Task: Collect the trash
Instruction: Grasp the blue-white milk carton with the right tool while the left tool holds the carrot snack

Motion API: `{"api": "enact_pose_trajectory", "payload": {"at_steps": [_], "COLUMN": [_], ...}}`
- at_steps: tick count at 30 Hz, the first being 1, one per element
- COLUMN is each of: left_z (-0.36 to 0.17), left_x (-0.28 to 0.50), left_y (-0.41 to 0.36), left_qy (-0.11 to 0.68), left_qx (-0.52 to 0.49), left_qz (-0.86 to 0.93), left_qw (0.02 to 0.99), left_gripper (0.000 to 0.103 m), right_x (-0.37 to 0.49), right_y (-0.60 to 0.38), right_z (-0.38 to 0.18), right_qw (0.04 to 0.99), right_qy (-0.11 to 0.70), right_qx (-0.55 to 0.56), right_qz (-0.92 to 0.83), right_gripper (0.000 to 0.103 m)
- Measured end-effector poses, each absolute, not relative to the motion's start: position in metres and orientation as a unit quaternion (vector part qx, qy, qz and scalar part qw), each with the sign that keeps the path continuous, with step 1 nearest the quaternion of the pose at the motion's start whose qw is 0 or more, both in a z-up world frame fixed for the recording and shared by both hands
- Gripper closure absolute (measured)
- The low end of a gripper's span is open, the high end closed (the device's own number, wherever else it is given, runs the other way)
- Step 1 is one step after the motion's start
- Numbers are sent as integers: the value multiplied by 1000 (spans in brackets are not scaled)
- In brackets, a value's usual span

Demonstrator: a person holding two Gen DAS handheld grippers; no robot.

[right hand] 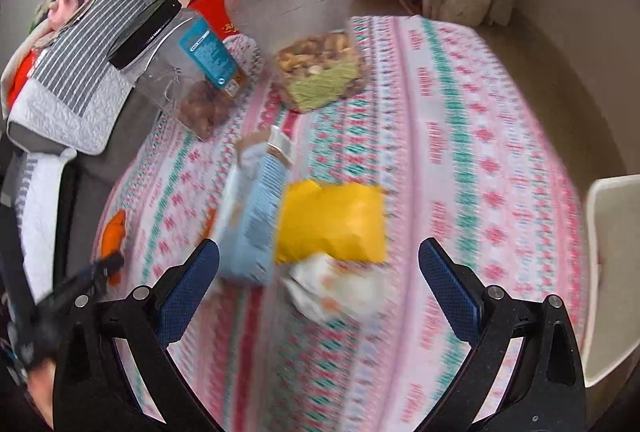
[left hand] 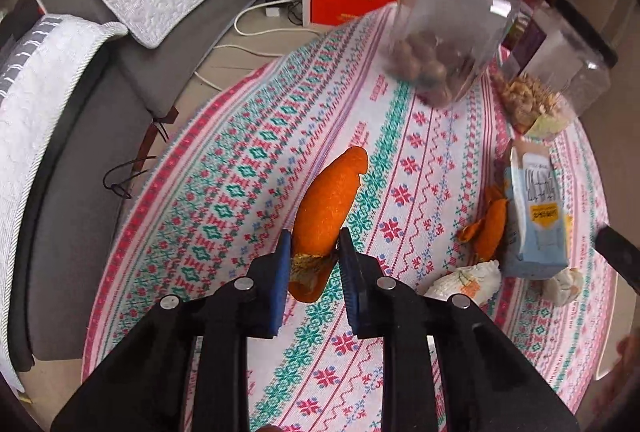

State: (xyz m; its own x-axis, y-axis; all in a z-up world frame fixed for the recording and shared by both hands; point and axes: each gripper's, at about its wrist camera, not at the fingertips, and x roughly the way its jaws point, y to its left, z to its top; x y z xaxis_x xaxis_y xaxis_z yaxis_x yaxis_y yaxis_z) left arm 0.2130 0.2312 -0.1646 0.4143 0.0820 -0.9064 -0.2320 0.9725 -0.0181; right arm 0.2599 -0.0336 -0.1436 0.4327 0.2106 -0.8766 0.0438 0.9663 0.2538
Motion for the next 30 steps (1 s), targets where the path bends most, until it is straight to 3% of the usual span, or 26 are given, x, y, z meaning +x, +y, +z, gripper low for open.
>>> {"api": "enact_pose_trajectory", "payload": {"at_steps": [9, 10, 11, 13, 30], "left_z": [-137, -136, -137, -138, -103], "left_x": [197, 194, 194, 193, 145], "left_y": [249, 251, 254, 259, 255], "left_qy": [508, 508, 508, 509, 495], "left_qx": [-77, -79, -81, -83, -131], "left_qz": [114, 115, 118, 123, 95], "left_qw": [850, 850, 849, 848, 854], "left_gripper": [79, 79, 79, 79, 79], "right_x": [319, 320, 320, 316, 186], "right_y": [27, 31, 36, 40, -20], "right_z": [-187, -192, -196, -193, -82], "right_qw": [816, 815, 813, 823, 860], "right_qy": [573, 576, 579, 565, 469], "right_qx": [68, 59, 45, 32, 116], "right_qz": [25, 28, 37, 47, 167], "right_gripper": [8, 18, 40, 49, 49]}}
